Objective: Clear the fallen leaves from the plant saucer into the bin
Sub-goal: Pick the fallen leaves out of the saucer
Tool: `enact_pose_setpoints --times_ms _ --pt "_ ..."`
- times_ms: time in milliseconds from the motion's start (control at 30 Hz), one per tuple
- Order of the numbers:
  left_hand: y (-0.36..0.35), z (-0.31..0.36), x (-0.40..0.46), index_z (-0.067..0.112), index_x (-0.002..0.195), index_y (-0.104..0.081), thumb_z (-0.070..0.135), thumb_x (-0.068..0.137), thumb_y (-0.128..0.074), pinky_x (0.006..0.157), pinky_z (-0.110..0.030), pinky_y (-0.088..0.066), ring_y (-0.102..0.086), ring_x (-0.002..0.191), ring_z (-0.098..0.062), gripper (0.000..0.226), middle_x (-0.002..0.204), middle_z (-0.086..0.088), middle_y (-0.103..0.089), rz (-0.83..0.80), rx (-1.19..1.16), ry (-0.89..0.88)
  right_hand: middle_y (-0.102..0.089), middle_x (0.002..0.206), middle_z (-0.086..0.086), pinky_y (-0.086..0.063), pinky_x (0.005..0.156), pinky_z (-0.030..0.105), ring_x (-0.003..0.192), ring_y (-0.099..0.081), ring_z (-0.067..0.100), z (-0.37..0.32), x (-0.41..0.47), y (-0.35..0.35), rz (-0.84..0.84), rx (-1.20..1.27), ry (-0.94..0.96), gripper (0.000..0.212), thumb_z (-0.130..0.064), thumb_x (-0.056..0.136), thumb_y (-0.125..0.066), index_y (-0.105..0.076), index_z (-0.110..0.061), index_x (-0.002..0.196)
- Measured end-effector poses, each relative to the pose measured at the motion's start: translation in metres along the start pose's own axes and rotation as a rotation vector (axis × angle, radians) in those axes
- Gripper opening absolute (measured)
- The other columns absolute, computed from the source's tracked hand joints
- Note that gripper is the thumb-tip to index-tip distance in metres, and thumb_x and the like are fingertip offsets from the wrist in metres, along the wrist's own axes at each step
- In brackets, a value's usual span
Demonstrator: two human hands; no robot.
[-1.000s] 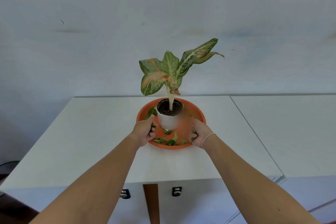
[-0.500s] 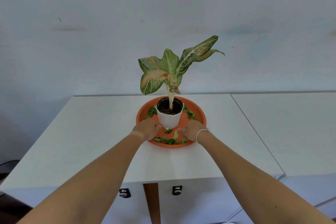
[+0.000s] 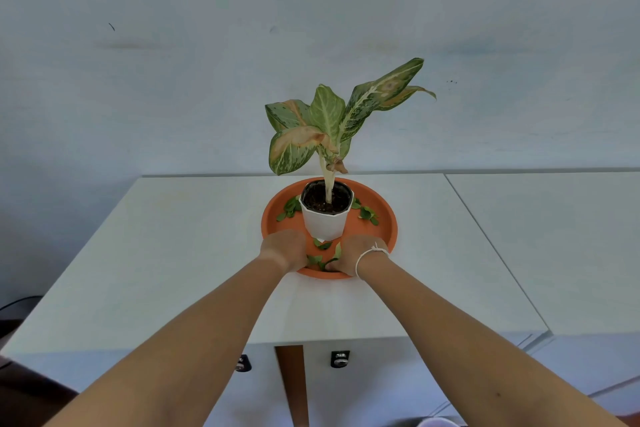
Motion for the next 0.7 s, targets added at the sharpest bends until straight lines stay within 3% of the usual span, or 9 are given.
enact_pose_setpoints --times_ms 100,200,333,467,600,700 --pt "-0.001 0.000 -0.001 0.016 0.060 -0.040 0.013 0.091 -0.046 0.065 -0.029 -0.041 -0.056 0.081 -0.024 0.032 0.082 -0.007 -0.056 0.022 0.005 -0.008 -0.059 0.085 0.006 -0.041 0.068 0.029 0.078 -0.052 0.020 -0.008 -0.002 -0.002 -0.037 -0.054 0.062 0.026 -0.034 0.092 -0.051 -0.063 -0.011 0.089" --pt "0.001 0.000 -0.003 0.020 0.057 -0.036 0.020 0.092 -0.044 0.062 -0.029 -0.038 -0.054 0.077 -0.024 0.037 0.066 0.002 -0.047 0.043 -0.059 -0.016 -0.044 0.065 0.001 -0.038 0.064 0.028 0.061 -0.044 0.015 -0.008 -0.004 0.001 -0.036 -0.053 0.084 0.034 -0.021 0.093 -0.045 -0.042 -0.015 0.060" --pt "0.004 -0.007 -0.003 0.019 0.067 -0.042 0.029 0.095 -0.036 0.065 -0.030 -0.037 -0.051 0.074 -0.021 0.030 0.070 -0.001 -0.050 0.087 -0.284 -0.019 -0.040 0.062 0.001 -0.032 0.053 0.024 0.056 -0.037 0.013 -0.003 -0.003 0.002 -0.094 0.063 0.112 0.037 -0.026 0.093 -0.042 -0.037 -0.017 0.057" --pt "0.005 -0.015 -0.003 0.017 0.058 -0.038 0.029 0.099 -0.028 0.055 -0.027 -0.030 -0.043 0.060 -0.015 0.044 0.062 -0.001 -0.045 0.120 -0.525 0.005 -0.040 0.059 0.001 -0.029 0.049 0.022 0.053 -0.034 0.014 0.011 -0.005 0.007 -0.162 0.517 0.033 0.036 -0.026 0.093 -0.038 -0.037 -0.015 0.058" --pt "0.008 -0.021 -0.005 0.013 0.054 -0.029 0.021 0.098 -0.033 0.051 -0.026 -0.022 -0.031 0.051 -0.014 0.044 0.057 -0.002 -0.035 0.129 -0.718 0.069 -0.047 0.059 0.003 -0.022 0.036 0.018 0.045 -0.031 0.013 0.025 -0.011 0.003 -0.242 1.020 -0.089 0.026 -0.025 0.089 -0.040 -0.042 -0.013 0.065" --pt "0.006 -0.028 -0.004 0.009 0.058 -0.046 0.013 0.093 -0.034 0.050 -0.026 -0.027 -0.038 0.053 -0.016 0.036 0.060 -0.003 -0.046 0.124 -0.885 0.160 -0.052 0.064 0.007 -0.020 0.034 0.016 0.040 -0.032 0.012 0.034 -0.011 -0.004 -0.244 1.426 -0.134 0.014 -0.015 0.088 -0.041 -0.042 -0.012 0.074"
Point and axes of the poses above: each hand's wrist, its own x-axis towards the middle knuckle, its own y-axis out of the back of the hand, z = x × y, the point moved 7 cm from there along x, towards the middle knuckle
